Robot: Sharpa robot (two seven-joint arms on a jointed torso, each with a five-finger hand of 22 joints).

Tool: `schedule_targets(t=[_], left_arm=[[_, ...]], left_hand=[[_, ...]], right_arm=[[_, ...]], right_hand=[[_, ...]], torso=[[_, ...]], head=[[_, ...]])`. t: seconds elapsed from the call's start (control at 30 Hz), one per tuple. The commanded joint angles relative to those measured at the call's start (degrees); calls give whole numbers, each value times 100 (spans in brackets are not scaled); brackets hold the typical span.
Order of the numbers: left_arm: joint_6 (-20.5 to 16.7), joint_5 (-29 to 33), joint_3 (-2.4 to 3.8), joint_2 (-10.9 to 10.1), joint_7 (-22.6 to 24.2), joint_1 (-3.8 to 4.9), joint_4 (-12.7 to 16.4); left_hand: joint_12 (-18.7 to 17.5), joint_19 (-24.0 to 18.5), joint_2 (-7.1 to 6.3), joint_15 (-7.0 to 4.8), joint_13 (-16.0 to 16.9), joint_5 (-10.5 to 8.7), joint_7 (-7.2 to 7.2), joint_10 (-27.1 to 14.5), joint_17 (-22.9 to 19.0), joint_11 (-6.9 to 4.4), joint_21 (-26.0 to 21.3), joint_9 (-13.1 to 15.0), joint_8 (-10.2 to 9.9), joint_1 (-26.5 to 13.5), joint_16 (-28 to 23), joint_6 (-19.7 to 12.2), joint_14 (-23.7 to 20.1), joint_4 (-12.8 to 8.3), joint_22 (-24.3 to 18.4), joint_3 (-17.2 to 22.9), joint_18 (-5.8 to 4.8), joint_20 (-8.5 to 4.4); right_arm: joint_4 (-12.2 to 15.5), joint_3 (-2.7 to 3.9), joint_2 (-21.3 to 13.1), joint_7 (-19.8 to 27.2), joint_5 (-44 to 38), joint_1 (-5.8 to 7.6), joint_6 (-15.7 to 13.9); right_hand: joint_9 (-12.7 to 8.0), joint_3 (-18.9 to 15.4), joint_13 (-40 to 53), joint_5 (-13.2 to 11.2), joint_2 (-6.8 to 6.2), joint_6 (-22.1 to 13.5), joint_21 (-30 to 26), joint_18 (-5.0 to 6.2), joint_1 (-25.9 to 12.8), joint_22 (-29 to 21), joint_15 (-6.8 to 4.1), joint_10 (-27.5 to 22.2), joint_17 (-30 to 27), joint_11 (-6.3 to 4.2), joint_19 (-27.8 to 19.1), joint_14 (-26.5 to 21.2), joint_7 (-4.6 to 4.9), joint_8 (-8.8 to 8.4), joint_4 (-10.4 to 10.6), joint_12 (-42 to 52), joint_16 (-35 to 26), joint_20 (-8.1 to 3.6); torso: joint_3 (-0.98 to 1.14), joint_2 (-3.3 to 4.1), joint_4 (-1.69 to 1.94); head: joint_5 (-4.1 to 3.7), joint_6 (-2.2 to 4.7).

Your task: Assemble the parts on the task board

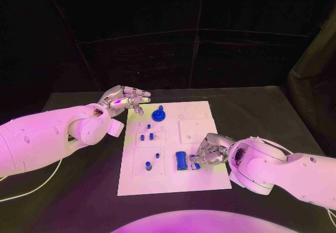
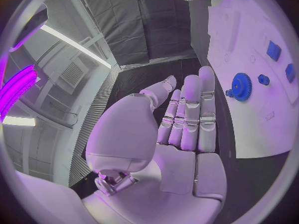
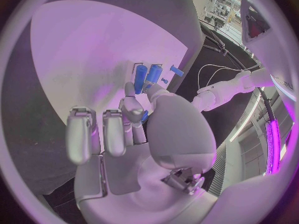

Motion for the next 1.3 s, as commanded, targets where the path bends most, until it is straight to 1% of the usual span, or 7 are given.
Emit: schedule_targets(t=[0.03,0.3,0.43,1.07,1.13,1.23,1.3], left_arm=[[67,19,4,-1,37,8,9],[68,19,5,-4,33,8,13],[68,19,5,-10,30,8,14],[66,19,5,-17,5,9,13],[68,19,5,-17,3,9,10],[70,19,5,-18,1,9,4],[70,19,5,-19,-1,8,-2]], left_hand=[[22,-44,41,-8,-8,-26,-7,-35,-5,-2,-37,1,27,4,-8,-50,-38,-26,-6,5,78,-14],[22,-44,41,-8,-8,-26,-7,-35,-5,-2,-37,1,27,4,-8,-50,-38,-26,-6,5,78,-14],[22,-44,41,-8,-8,-26,-7,-35,-5,-2,-37,1,27,4,-8,-50,-38,-26,-6,5,78,-14],[29,-46,39,-7,-8,-24,-7,-38,-11,-2,-36,1,33,-1,-6,-53,-41,-29,-7,4,78,-13],[29,-46,39,-7,-8,-24,-7,-38,-11,-2,-36,1,33,-1,-6,-53,-41,-29,-7,4,78,-13],[29,-46,39,-7,-8,-24,-7,-38,-11,-2,-36,1,33,-1,-6,-53,-41,-29,-7,4,78,-13],[29,-46,39,-7,-8,-24,-7,-38,-11,-2,-36,1,33,-1,-6,-53,-41,-29,-7,4,78,-13]], right_arm=[[-9,0,27,-13,-24,6,77],[-64,1,89,-52,-207,7,236],[-94,1,102,-64,-346,7,289],[-138,1,107,-78,-691,7,323],[-108,1,79,-56,-692,7,311],[-45,1,18,0,-629,6,330],[10,1,-42,56,-535,6,379]], right_hand=[[-11,-38,9,20,11,29,20,-75,-71,829,-44,48,311,-4,83,386,3,-5,10,29,25,-24],[-1,-146,-11,43,-26,31,11,-73,-211,818,-41,36,284,2,73,379,10,-8,65,-17,5,-26],[12,-460,-21,393,-170,37,-1,-69,-475,805,-35,27,262,10,61,371,18,-14,185,-61,-13,-20],[27,-811,-63,198,-148,1,-53,-51,-481,743,-24,-22,178,25,7,351,33,-42,200,-173,-78,-11],[32,-909,-62,52,-163,-2,-58,-50,-484,739,-18,-28,173,30,3,351,38,-44,204,-184,-83,-7],[42,-1125,-55,-447,-203,-10,-65,-49,-535,734,-14,-33,164,34,-2,350,40,-48,251,-195,-93,1],[53,-1326,-47,-870,-226,-21,-72,-46,-565,728,-8,-39,158,42,-7,349,38,-51,311,-203,-101,3]], torso=[[-1,1,-5],[-4,2,4],[-4,-3,1],[4,2,-3],[7,0,-7],[16,2,-4],[14,1,-6]], head=[[-6,-5],[-12,-13],[-12,-18],[-22,-10],[-25,-13],[-20,-16],[-13,-13]])
